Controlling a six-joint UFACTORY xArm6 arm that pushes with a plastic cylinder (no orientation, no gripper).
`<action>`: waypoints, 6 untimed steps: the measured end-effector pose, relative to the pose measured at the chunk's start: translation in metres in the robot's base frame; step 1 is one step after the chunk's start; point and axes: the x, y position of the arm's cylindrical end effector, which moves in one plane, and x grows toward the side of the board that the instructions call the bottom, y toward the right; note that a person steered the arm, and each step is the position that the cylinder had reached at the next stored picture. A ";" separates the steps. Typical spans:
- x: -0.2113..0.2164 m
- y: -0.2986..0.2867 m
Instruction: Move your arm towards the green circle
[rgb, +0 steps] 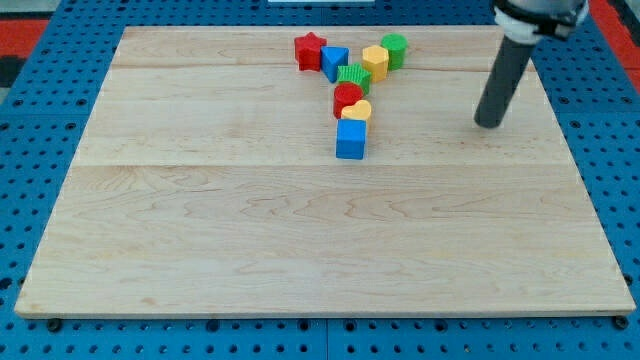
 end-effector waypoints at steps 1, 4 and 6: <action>-0.055 0.007; -0.155 -0.017; -0.150 -0.084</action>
